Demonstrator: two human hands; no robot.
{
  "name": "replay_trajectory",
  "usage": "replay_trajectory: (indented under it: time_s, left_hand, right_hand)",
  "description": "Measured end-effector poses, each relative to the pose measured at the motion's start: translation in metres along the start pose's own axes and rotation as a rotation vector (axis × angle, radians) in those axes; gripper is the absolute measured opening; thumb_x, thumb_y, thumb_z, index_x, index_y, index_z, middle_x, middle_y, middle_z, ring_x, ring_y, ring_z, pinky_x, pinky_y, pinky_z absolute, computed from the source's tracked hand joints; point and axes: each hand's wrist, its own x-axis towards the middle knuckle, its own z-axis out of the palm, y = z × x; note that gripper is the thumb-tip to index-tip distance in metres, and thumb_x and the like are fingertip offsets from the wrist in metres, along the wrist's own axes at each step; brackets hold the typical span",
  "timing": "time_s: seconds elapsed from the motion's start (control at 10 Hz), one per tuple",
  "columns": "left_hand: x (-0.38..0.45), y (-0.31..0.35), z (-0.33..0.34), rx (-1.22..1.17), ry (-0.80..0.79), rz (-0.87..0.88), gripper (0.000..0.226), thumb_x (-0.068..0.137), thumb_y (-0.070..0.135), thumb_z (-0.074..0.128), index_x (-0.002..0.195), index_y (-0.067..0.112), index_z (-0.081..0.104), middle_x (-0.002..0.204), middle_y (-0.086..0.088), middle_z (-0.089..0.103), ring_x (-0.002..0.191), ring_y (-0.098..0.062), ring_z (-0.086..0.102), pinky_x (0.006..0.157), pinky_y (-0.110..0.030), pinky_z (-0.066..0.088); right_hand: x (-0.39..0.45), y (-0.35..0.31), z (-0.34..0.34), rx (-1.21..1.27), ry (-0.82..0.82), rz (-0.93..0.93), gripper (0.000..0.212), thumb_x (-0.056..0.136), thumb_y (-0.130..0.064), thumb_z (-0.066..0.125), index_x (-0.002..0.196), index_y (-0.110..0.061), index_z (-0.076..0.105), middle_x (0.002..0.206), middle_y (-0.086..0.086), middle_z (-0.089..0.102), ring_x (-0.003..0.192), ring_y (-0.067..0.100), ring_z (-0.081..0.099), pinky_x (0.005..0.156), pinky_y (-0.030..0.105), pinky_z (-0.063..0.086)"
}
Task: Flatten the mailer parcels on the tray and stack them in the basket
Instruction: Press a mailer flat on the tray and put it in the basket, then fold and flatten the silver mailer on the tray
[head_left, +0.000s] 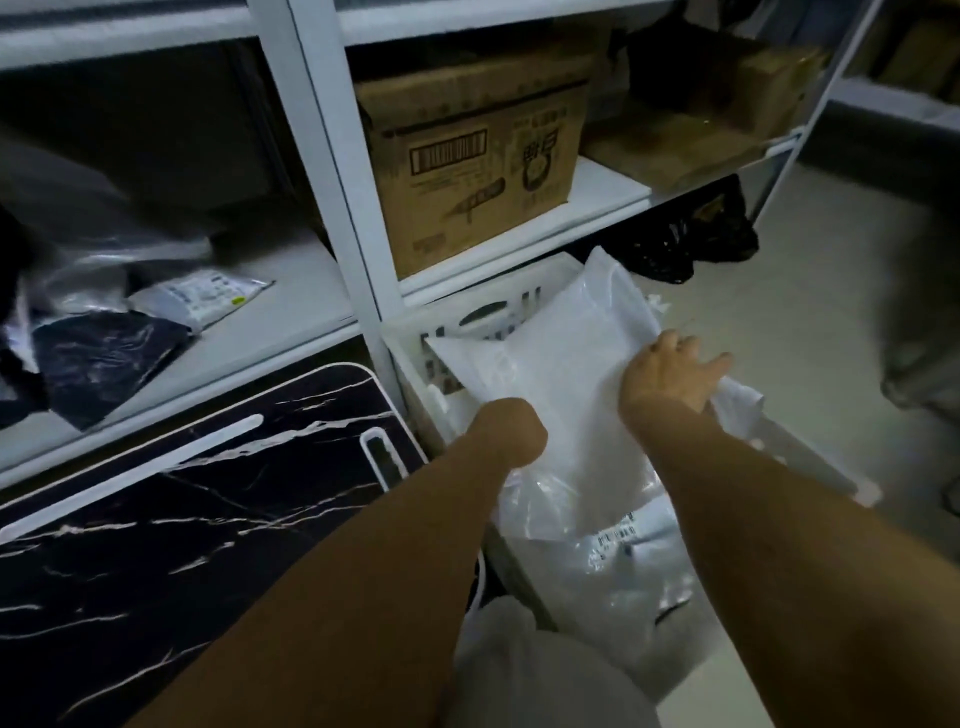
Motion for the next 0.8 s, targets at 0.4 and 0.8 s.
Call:
replay_trajectory:
  time_s: [0.4,0.8]
  left_hand:
    - [0.080,-0.013,0.038,0.211,-0.196,-0.013,0.034,0.099,0.008,0.031,0.119,-0.005,0.056,0.127,-0.016,0.055,0.118,-0.030,0.052,0.101,-0.035,0.041]
    - [0.064,-0.028,0.010,-0.117,0.210,0.007,0.043,0.095,0.024,0.051,0.131,0.003,0.042,0.134,-0.016,0.047,0.124,-0.028,0.046,0.107,-0.035,0.036]
  right_hand:
    - [0.028,-0.062,0.099,0.030,-0.109,-0.196,0.064,0.095,-0.031,0.044,0.152,-0.029,0.015,0.160,0.014,-0.010,0.146,0.042,-0.007,0.110,0.069,0.004]
    - [0.001,-0.111,0.063,0.391,-0.242,-0.264,0.054,0.098,-0.045,0.044,0.146,-0.030,0.026,0.160,0.010,0.008,0.144,0.035,0.014,0.111,0.059,0.022]
